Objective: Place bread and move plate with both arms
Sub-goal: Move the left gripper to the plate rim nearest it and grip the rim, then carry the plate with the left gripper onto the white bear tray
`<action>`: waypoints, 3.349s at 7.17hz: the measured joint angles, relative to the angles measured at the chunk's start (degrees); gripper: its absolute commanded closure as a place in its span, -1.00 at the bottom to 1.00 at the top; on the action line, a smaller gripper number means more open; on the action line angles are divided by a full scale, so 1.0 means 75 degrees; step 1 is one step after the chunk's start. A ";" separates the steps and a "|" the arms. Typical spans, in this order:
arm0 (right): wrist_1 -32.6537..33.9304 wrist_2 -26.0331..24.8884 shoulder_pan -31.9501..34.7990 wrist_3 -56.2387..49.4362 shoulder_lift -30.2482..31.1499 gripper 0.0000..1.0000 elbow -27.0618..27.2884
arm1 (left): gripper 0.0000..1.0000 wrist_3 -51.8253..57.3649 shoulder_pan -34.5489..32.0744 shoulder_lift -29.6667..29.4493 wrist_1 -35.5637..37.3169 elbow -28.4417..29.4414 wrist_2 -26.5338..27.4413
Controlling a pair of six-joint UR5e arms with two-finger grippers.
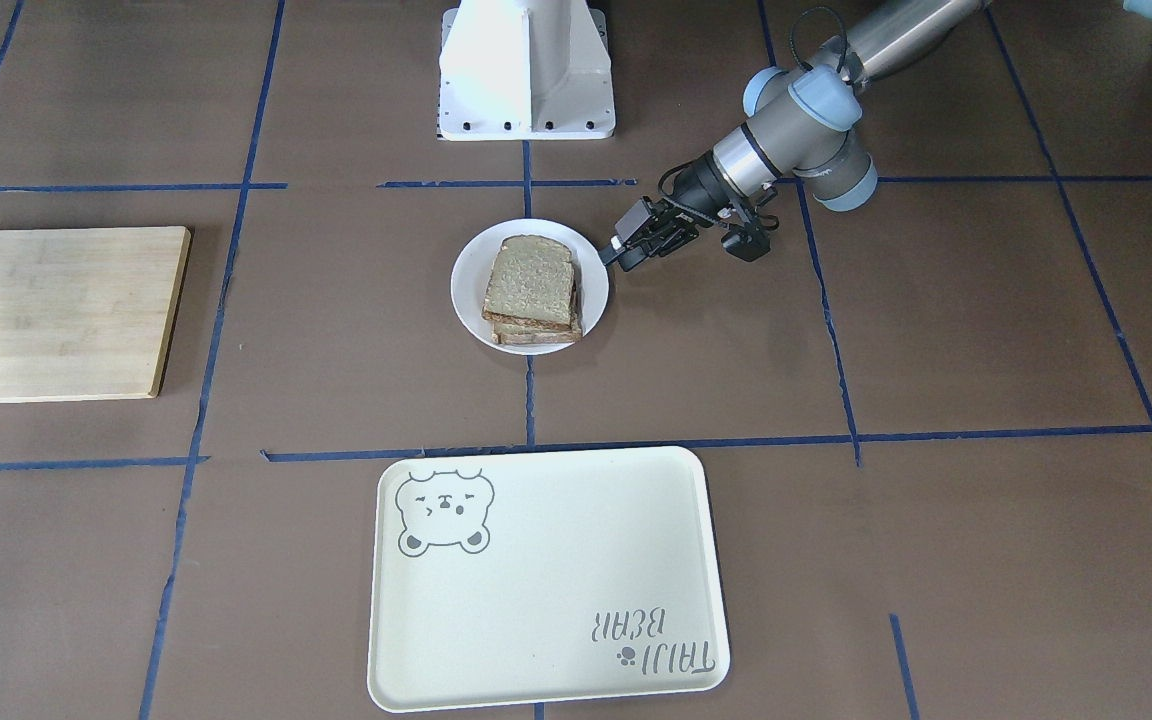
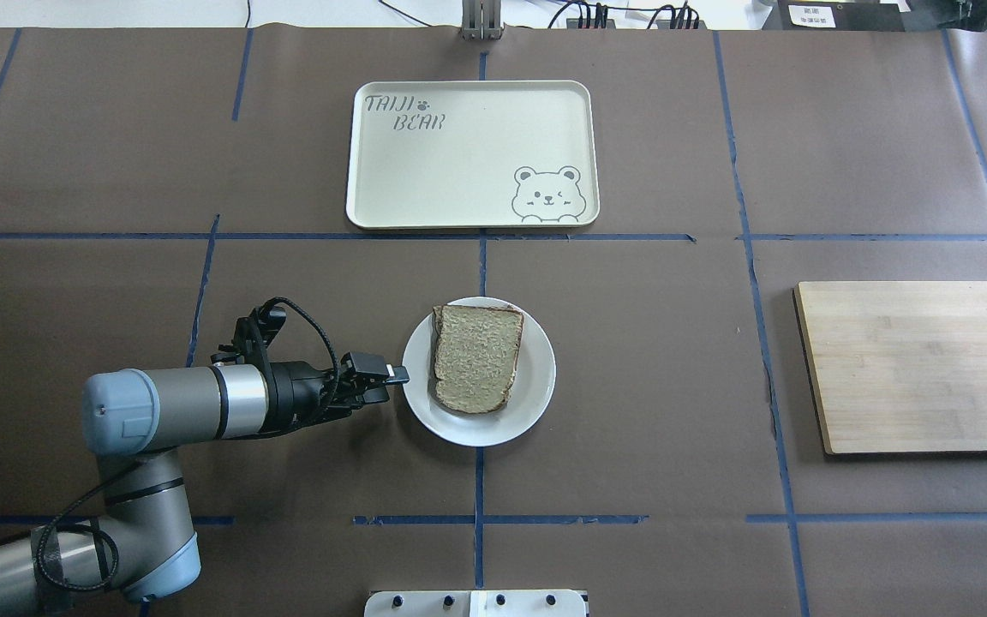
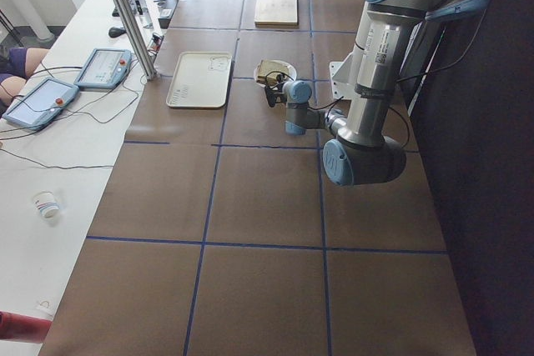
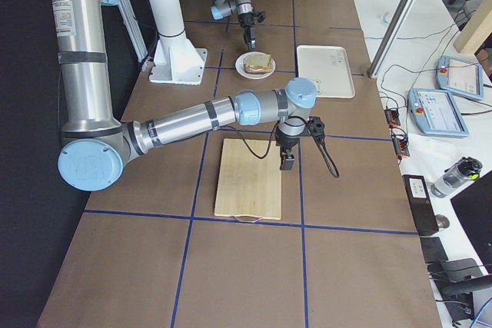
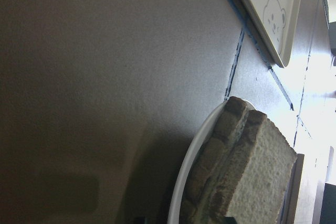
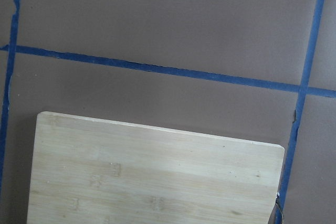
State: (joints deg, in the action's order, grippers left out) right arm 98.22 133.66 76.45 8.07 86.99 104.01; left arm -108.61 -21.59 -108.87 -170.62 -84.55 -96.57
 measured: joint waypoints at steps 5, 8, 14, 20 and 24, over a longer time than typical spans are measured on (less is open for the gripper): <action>-0.0320 0.0023 0.0276 -0.0038 0.0115 -1.00 -0.0241 | 0.08 -0.0025 0.0027 -0.0310 0.0011 0.0201 -0.0003; -0.0322 0.0016 0.0339 -0.0064 0.0132 -1.00 -0.0263 | 0.09 -0.0016 0.0063 -0.0503 0.0015 0.0414 -0.0003; -0.0322 0.0015 0.0396 -0.0077 0.0148 -1.00 -0.0263 | 0.98 -0.0024 0.0238 -0.0686 0.0009 0.0594 -0.0011; -0.0337 0.0018 0.0555 -0.0106 0.0287 -1.00 -0.0263 | 0.99 -0.0474 -0.0073 -0.0758 -0.0101 0.0178 -0.0045; -0.0345 0.0015 0.0701 -0.0251 0.0379 -1.00 -0.0263 | 0.99 -0.2104 -0.1324 -0.1468 -0.0014 0.0904 0.0068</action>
State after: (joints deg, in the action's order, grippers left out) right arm 95.62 133.77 81.71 6.19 89.83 102.04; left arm -124.39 -31.52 -119.88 -170.72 -77.76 -96.06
